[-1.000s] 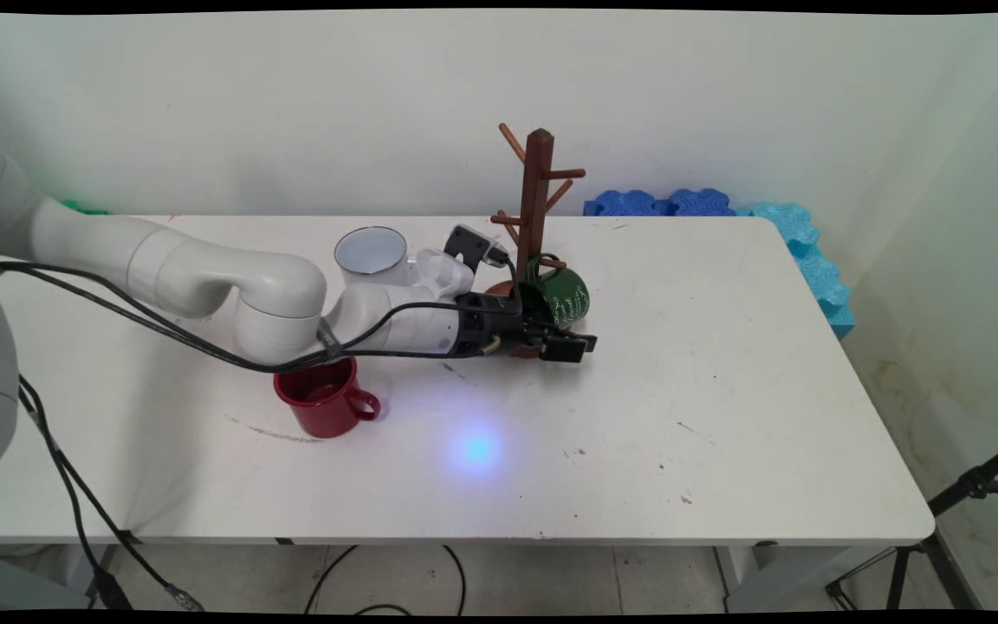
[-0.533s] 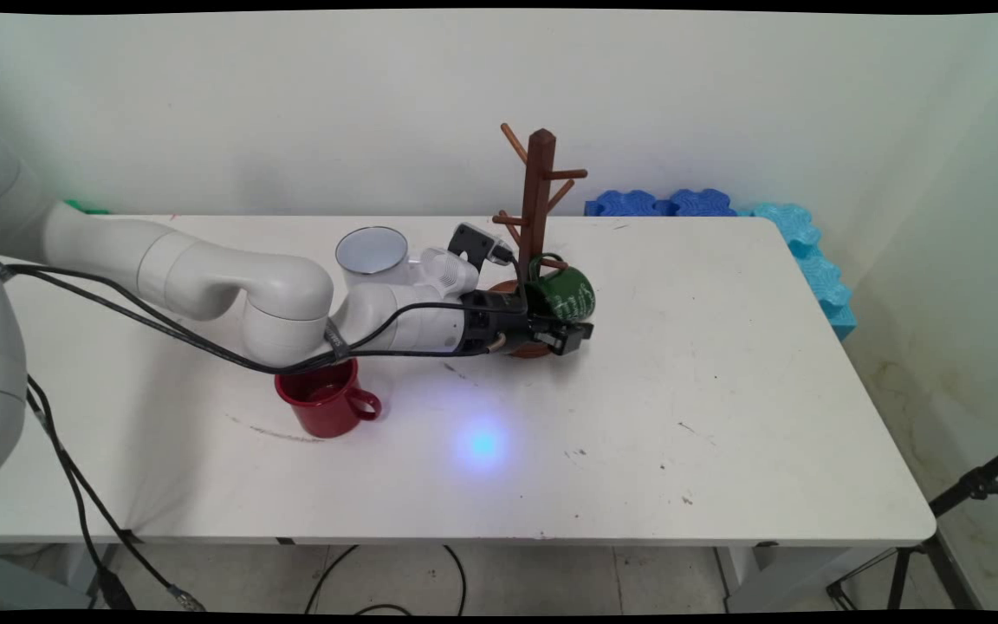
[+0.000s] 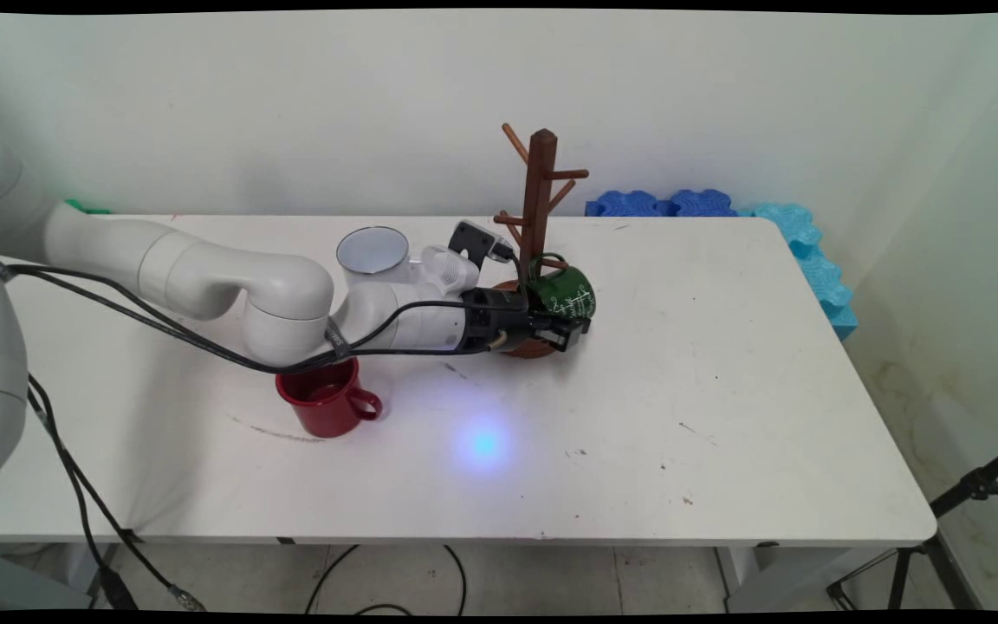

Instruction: Place the picked object on the table

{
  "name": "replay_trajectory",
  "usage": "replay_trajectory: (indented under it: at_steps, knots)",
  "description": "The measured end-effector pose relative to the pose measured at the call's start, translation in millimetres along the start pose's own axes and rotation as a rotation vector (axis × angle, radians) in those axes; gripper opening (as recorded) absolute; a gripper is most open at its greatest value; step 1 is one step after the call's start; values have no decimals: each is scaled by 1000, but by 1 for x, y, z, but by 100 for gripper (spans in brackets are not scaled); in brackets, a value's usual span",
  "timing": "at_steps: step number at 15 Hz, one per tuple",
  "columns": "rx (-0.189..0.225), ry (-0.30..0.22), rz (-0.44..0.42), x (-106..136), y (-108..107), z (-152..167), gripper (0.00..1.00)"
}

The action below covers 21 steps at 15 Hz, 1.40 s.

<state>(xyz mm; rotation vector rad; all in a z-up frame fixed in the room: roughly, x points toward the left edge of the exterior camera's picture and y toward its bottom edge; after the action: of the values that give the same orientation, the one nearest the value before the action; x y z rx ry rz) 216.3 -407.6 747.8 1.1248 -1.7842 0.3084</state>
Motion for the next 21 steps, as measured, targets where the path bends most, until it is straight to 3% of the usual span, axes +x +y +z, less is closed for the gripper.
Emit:
replay_trajectory:
  at_steps: [5, 21]
  knots:
    - [-15, 6, 6, 3, 4, -7, 0]
    - [-130, 39, 79, 15, 34, -46, 0]
